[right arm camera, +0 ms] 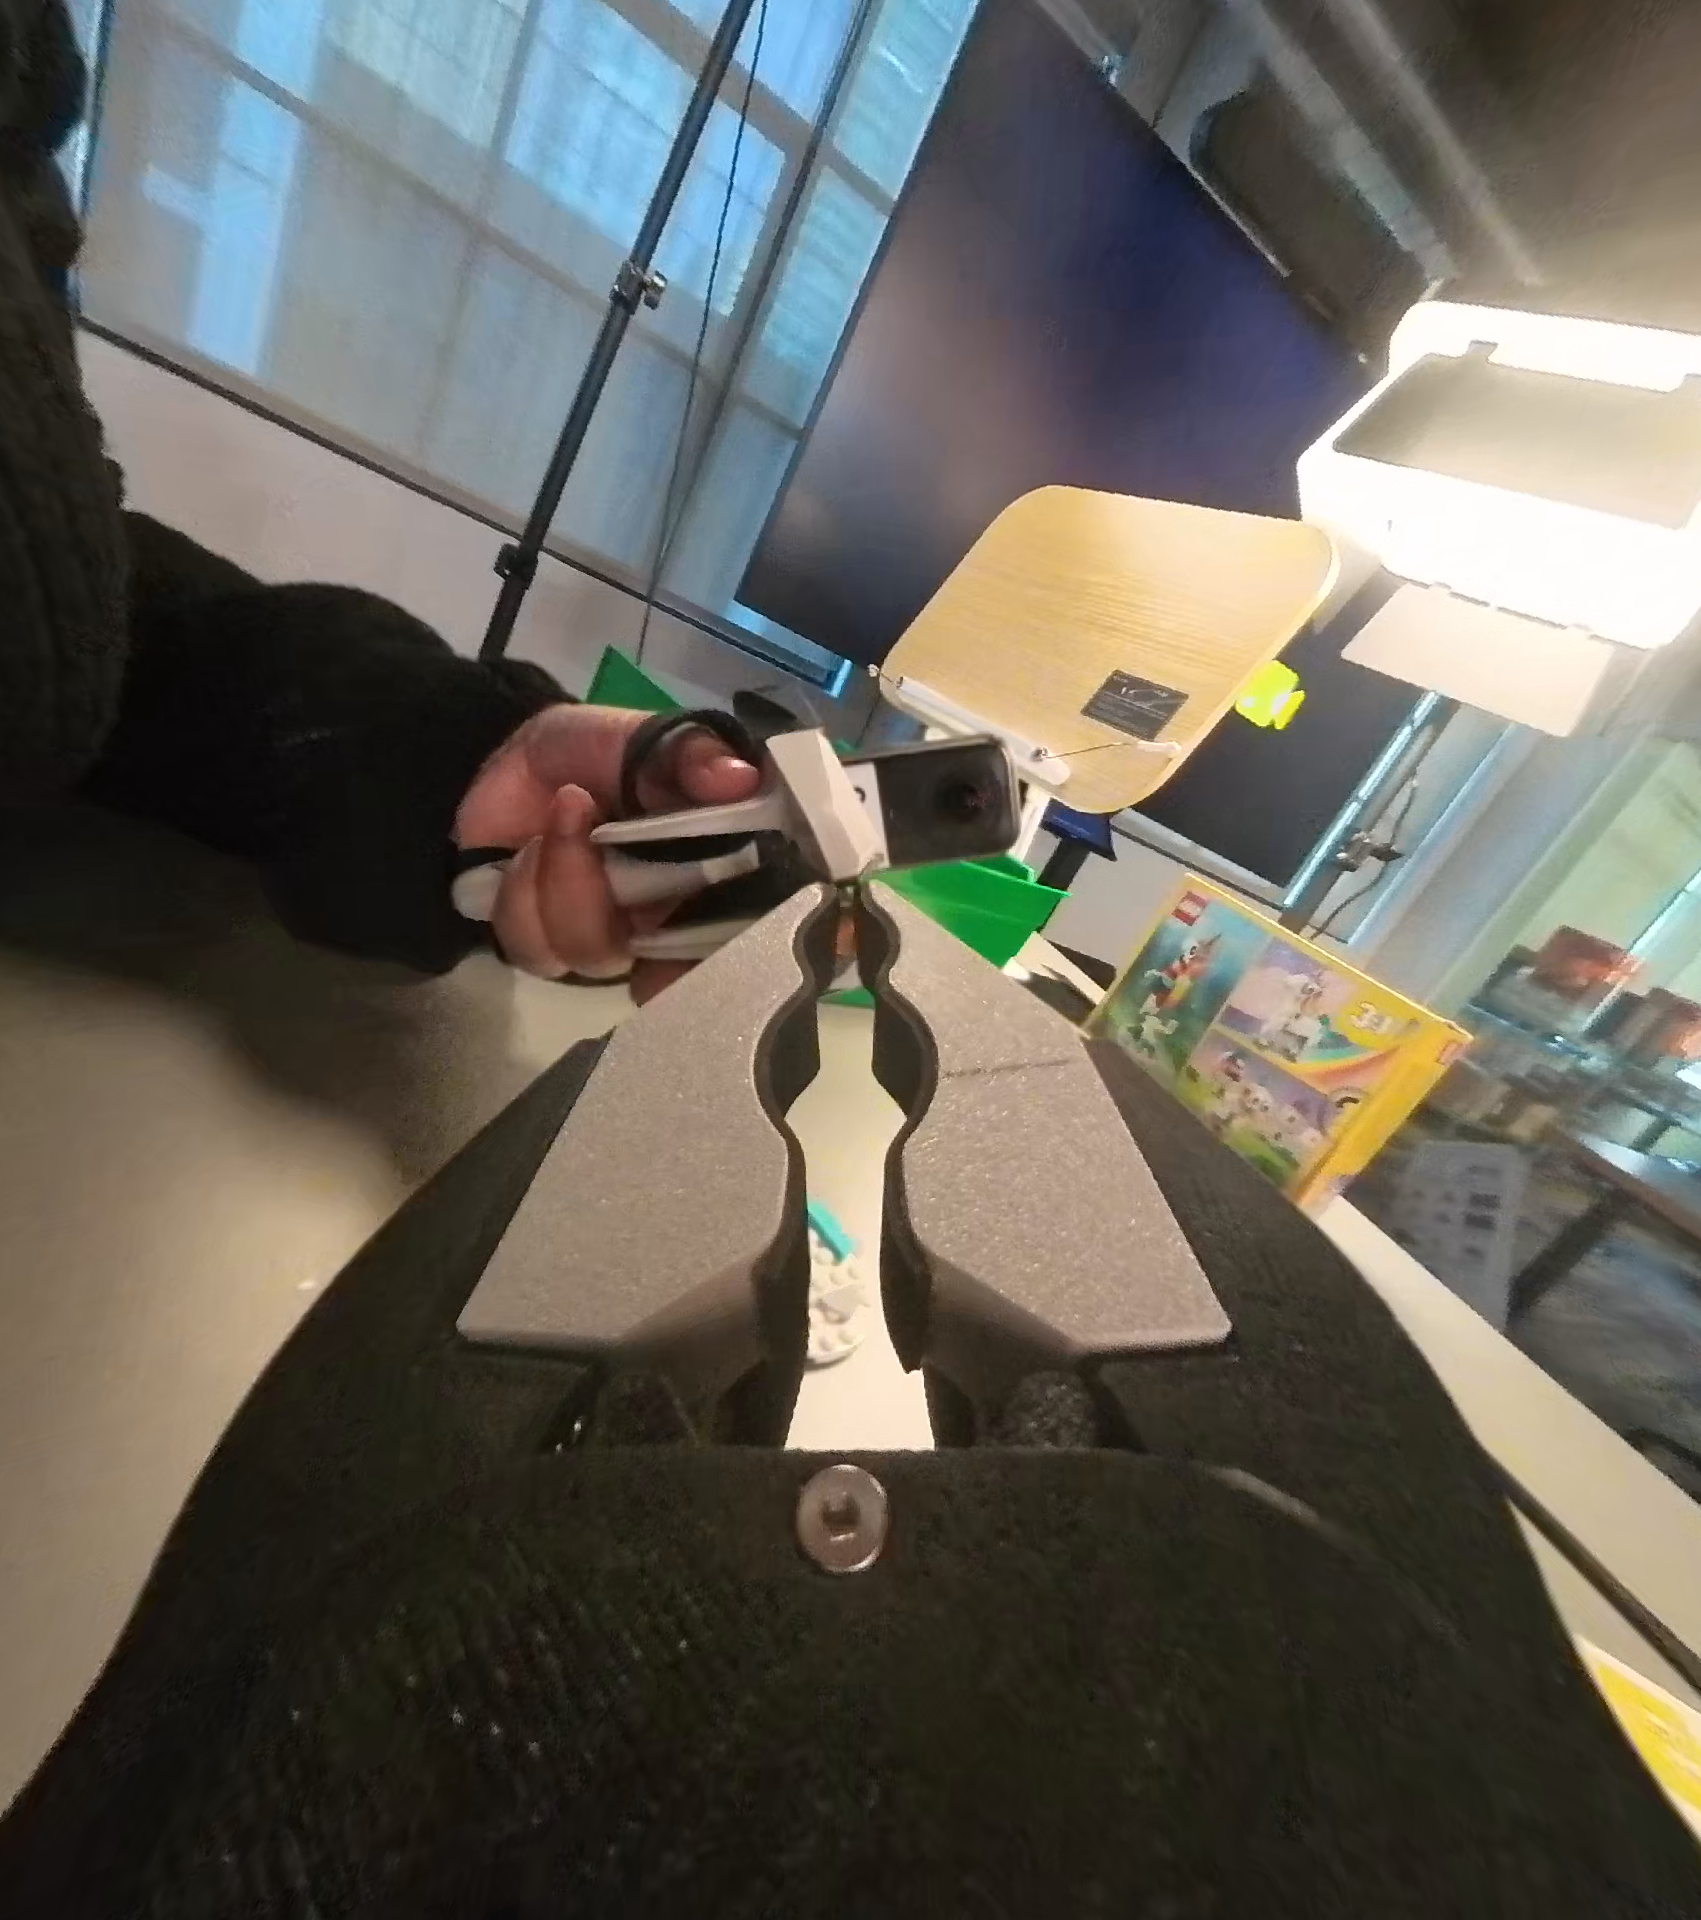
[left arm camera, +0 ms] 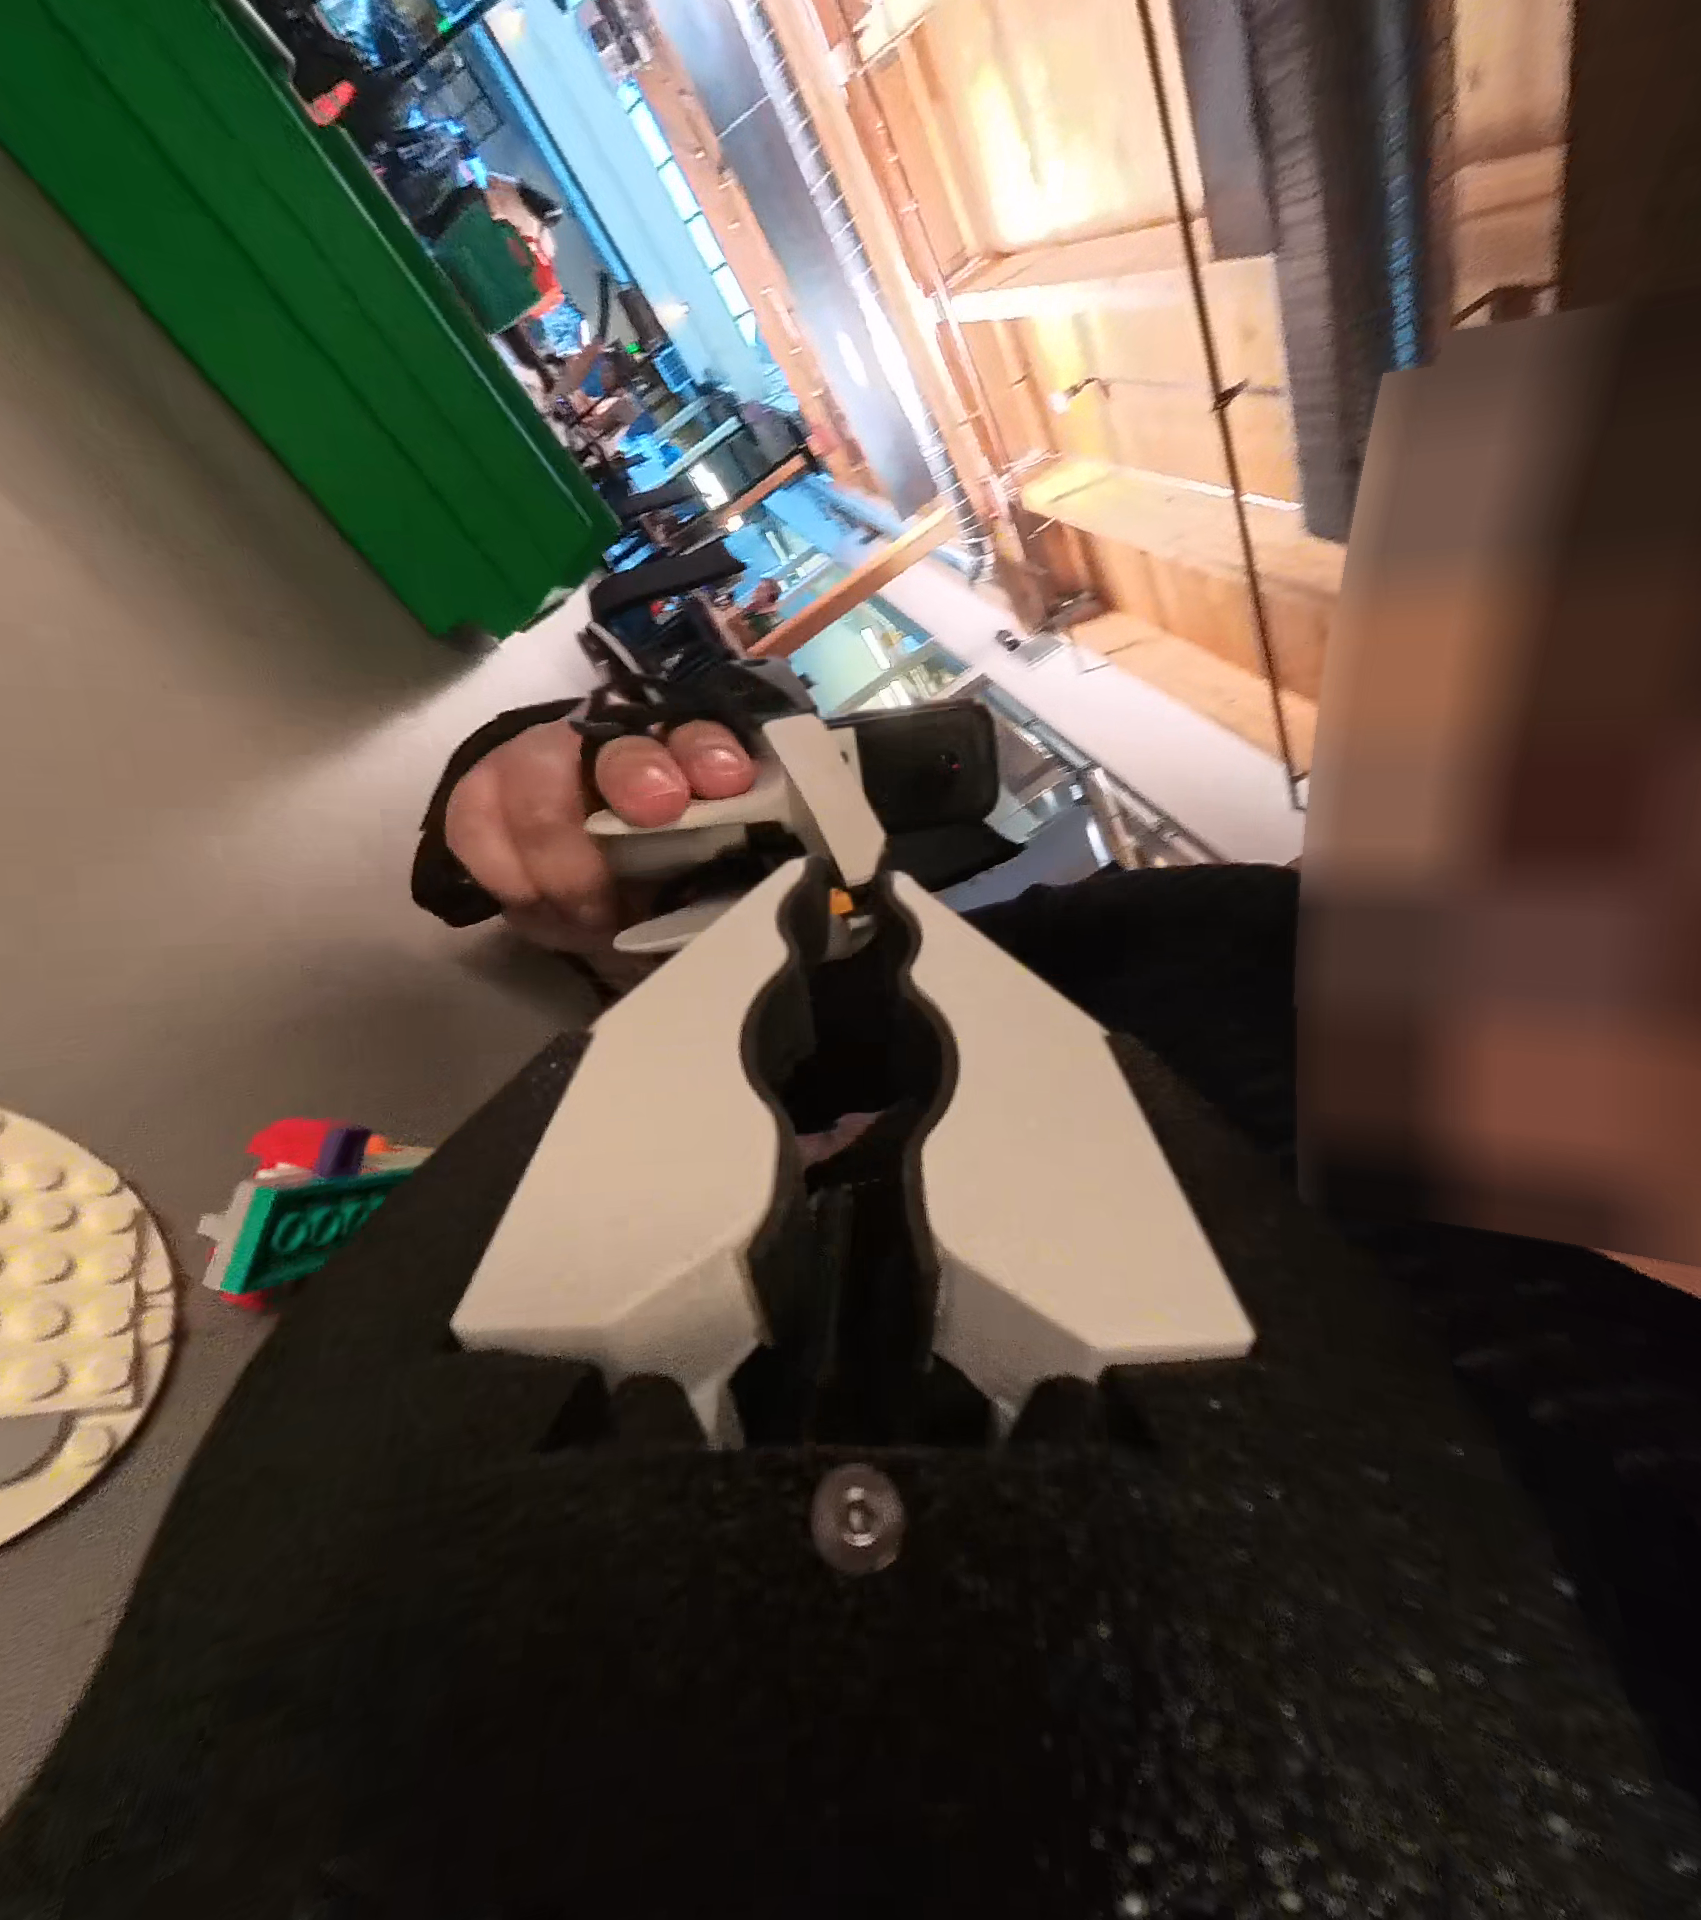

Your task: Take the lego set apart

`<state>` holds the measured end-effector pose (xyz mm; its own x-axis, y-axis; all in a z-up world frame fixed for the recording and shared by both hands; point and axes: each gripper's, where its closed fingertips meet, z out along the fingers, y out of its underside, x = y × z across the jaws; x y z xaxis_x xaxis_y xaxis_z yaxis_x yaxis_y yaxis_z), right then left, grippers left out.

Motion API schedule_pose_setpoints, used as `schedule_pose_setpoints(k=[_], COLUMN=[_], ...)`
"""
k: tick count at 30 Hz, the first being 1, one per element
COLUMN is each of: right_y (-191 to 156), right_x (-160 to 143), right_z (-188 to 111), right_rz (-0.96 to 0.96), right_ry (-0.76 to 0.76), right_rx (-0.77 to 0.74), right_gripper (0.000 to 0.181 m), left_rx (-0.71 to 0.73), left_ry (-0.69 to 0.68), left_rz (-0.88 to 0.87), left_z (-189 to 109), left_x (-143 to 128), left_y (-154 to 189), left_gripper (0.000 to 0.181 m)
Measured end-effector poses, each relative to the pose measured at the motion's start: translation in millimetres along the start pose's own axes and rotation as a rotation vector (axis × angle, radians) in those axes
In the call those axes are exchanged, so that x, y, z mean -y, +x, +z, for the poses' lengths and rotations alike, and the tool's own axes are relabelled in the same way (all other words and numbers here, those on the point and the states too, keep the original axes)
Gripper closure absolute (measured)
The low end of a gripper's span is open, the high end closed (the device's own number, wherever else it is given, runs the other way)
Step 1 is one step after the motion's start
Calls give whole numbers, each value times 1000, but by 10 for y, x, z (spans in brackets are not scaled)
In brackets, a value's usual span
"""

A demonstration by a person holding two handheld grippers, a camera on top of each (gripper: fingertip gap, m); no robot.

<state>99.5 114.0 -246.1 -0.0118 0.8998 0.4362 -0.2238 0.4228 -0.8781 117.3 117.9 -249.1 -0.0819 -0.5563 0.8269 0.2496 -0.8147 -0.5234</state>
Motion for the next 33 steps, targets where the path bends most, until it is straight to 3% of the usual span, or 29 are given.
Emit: schedule_pose_setpoints(k=[7,11,18,25,29,33], right_y=[-62,-101,-111,-5,379,658], right_x=[-93,-104,-246,-486,-549,-520], right_z=[38,60,82,35,-108,-236], right_rz=[-87,-215,-395,-304,-198,-187], right_ry=[-71,-98,-192,-282,-282,-249], right_rx=[9,-13,-44,-45,-205,-359], right_gripper=[180,169,162,153,154,154], left_rx=[-25,-27,76,320,490,562], left_ry=[5,19,-4,15,36,-61], left_rz=[-93,-102,-68,111,321,486], left_z=[-82,-102,-163,-266,-422,-423], left_x=[-46,-31,-21,67,110,-149], left_y=[-57,-47,-154,-381,-346,-233], left_gripper=[177,178,179,172,162,157])
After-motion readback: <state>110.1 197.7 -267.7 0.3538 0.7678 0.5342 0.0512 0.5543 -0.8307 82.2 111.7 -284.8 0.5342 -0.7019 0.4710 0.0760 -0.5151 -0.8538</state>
